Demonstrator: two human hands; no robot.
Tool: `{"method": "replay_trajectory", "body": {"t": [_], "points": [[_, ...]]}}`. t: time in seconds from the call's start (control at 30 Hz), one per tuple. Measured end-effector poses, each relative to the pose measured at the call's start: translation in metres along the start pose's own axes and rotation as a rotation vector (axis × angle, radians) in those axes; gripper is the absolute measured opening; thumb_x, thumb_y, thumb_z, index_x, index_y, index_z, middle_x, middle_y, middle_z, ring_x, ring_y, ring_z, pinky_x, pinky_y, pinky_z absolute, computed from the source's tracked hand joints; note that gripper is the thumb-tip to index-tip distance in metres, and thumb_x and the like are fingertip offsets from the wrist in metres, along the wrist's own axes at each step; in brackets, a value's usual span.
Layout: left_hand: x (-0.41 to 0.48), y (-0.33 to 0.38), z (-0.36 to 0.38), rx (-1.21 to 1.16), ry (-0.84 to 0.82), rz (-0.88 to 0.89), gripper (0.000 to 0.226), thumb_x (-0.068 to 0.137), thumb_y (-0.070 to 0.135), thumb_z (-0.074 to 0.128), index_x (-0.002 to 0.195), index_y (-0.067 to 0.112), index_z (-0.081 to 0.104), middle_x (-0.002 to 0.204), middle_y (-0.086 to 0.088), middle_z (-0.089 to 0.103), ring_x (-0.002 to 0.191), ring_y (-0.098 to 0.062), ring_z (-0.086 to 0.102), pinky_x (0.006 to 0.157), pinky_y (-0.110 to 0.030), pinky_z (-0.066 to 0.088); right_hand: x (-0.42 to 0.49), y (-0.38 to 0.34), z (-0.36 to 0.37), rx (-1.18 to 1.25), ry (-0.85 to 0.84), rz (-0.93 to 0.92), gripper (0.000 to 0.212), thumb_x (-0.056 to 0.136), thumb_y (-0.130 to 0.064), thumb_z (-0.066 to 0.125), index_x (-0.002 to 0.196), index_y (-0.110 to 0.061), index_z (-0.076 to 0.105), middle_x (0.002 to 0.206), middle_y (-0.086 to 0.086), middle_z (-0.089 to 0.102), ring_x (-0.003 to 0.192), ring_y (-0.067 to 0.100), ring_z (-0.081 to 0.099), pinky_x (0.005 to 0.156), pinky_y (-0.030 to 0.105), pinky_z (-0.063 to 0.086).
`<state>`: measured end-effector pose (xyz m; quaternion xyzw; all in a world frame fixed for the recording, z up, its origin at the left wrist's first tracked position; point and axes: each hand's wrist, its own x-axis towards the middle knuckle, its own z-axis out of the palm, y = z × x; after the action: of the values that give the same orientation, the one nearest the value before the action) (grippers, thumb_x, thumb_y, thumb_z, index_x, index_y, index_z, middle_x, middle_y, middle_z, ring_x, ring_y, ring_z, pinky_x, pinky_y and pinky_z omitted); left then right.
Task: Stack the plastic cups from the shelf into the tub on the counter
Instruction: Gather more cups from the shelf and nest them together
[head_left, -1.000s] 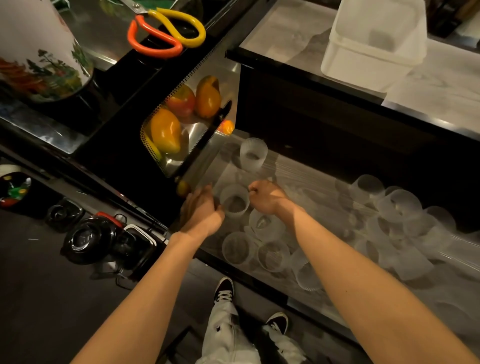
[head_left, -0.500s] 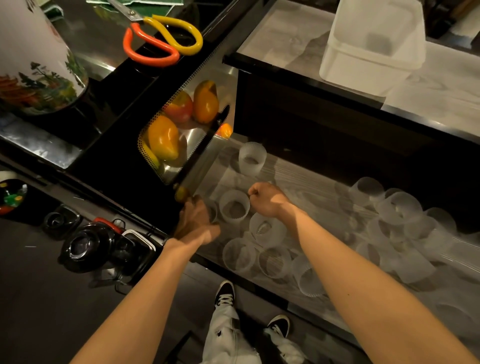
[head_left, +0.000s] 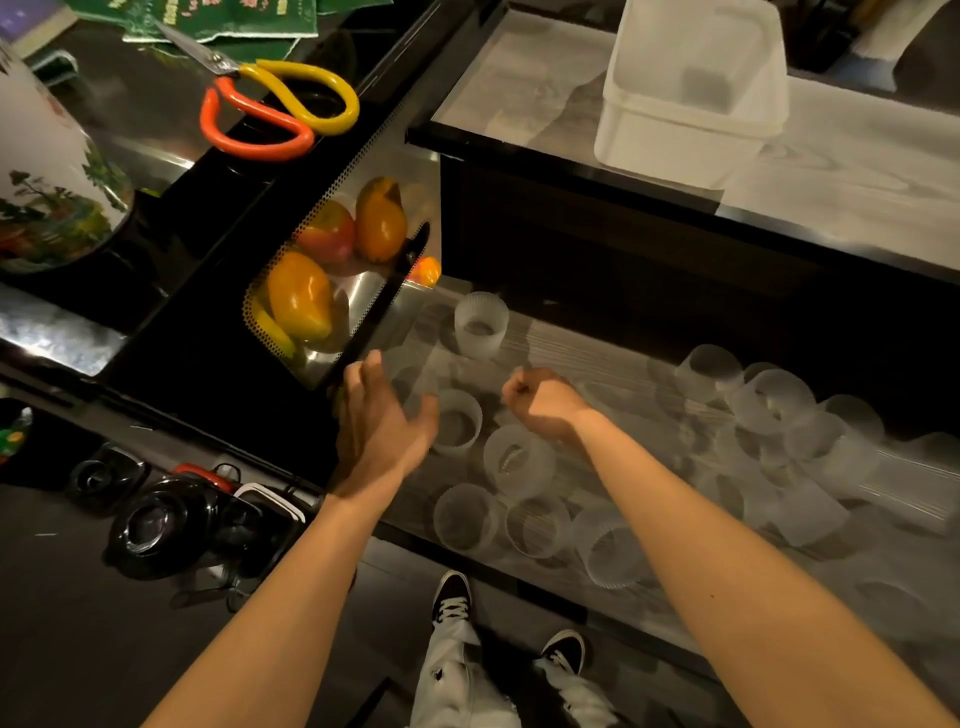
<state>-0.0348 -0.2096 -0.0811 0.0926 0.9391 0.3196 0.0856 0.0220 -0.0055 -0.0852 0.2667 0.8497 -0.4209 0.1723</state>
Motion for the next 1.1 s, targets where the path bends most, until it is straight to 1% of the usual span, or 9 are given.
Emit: {"method": "replay_trajectory", "body": {"t": [0.1, 0.2, 0.27, 0.47, 0.6, 0.83, 0.9, 1.0, 1.1], "points": [[-0.002, 0.011, 0.003, -0.048, -0.096, 0.087, 0.079, 0.085, 0.047, 0.074, 0.149, 0.026, 0.035, 0.147, 0.001, 0.031, 0.134, -0.030, 0.043, 0.100, -0.048, 0.051, -0.007, 0.001, -0.011, -0.030, -0.043, 0.025, 0.004, 0.097, -0.030, 0.067, 0.094, -0.027, 0.066, 0.102, -0.006, 0.065, 0.098, 0.012, 0.060, 0.087, 0.029, 0.048], [-0.005, 0.016, 0.010, -0.007, -0.239, 0.114, 0.082, 0.084, 0.044, 0.076, 0.150, 0.024, 0.033, 0.146, -0.003, 0.032, 0.135, -0.030, 0.042, 0.104, -0.048, 0.048, -0.022, 0.007, -0.023, -0.005, -0.228, -0.006, 0.050, 0.087, -0.049, 0.076, 0.130, -0.027, 0.063, 0.125, -0.006, 0.063, 0.114, 0.015, 0.060, 0.097, 0.035, 0.052], [-0.007, 0.014, 0.014, 0.024, -0.274, 0.141, 0.085, 0.083, 0.046, 0.077, 0.152, 0.023, 0.033, 0.147, -0.005, 0.035, 0.134, -0.031, 0.044, 0.103, -0.048, 0.049, -0.027, 0.011, -0.025, -0.036, -0.287, -0.008, 0.061, 0.083, -0.043, 0.082, 0.139, -0.031, 0.058, 0.134, -0.006, 0.057, 0.121, 0.016, 0.057, 0.102, 0.037, 0.051], [-0.008, 0.011, 0.020, -0.010, -0.267, 0.134, 0.087, 0.082, 0.045, 0.079, 0.153, 0.023, 0.035, 0.148, -0.007, 0.039, 0.136, -0.032, 0.045, 0.105, -0.049, 0.048, -0.025, 0.024, -0.016, -0.107, -0.209, -0.019, 0.033, 0.093, -0.018, 0.072, 0.122, -0.033, 0.066, 0.123, -0.006, 0.058, 0.109, 0.015, 0.061, 0.086, 0.028, 0.050], [-0.006, 0.007, 0.024, 0.031, -0.270, 0.129, 0.092, 0.081, 0.043, 0.081, 0.155, 0.023, 0.031, 0.152, -0.008, 0.036, 0.140, -0.033, 0.041, 0.109, -0.051, 0.046, -0.025, 0.026, -0.012, -0.131, -0.159, -0.002, 0.017, 0.095, -0.018, 0.065, 0.105, -0.031, 0.068, 0.103, -0.010, 0.062, 0.092, 0.010, 0.062, 0.081, 0.027, 0.051], [-0.010, 0.001, 0.032, 0.058, -0.338, 0.049, 0.110, 0.078, 0.042, 0.083, 0.162, 0.032, 0.013, 0.165, 0.000, 0.018, 0.152, -0.032, 0.024, 0.118, -0.055, 0.036, -0.027, 0.028, -0.012, -0.203, -0.152, 0.064, 0.021, 0.095, -0.025, 0.065, 0.115, -0.029, 0.062, 0.113, 0.001, 0.063, 0.102, 0.023, 0.065, 0.093, 0.042, 0.057], [-0.015, 0.001, 0.031, 0.077, -0.263, 0.054, 0.098, 0.081, 0.044, 0.079, 0.159, 0.027, 0.022, 0.160, -0.005, 0.025, 0.148, -0.032, 0.028, 0.116, -0.055, 0.037, -0.028, 0.025, -0.011, -0.225, -0.146, 0.073, 0.033, 0.096, -0.028, 0.064, 0.129, -0.027, 0.060, 0.120, 0.003, 0.063, 0.109, 0.025, 0.063, 0.098, 0.044, 0.055], [-0.021, -0.008, 0.026, 0.126, -0.075, 0.068, 0.051, 0.088, 0.040, 0.069, 0.131, 0.018, 0.053, 0.133, -0.012, 0.048, 0.124, -0.036, 0.051, 0.096, -0.049, 0.049, -0.028, 0.025, -0.010, -0.236, -0.121, 0.083, 0.043, 0.097, -0.031, 0.062, 0.139, -0.023, 0.055, 0.127, 0.005, 0.062, 0.115, 0.027, 0.062, 0.101, 0.044, 0.053], [-0.023, -0.021, 0.020, 0.140, -0.131, -0.040, 0.025, 0.095, 0.039, 0.062, 0.105, 0.017, 0.063, 0.113, -0.012, 0.063, 0.106, -0.038, 0.062, 0.077, -0.036, 0.044, -0.029, 0.025, -0.006, -0.235, -0.114, 0.108, 0.047, 0.098, -0.028, 0.060, 0.144, -0.022, 0.050, 0.137, 0.007, 0.059, 0.123, 0.029, 0.058, 0.102, 0.042, 0.051]]}}
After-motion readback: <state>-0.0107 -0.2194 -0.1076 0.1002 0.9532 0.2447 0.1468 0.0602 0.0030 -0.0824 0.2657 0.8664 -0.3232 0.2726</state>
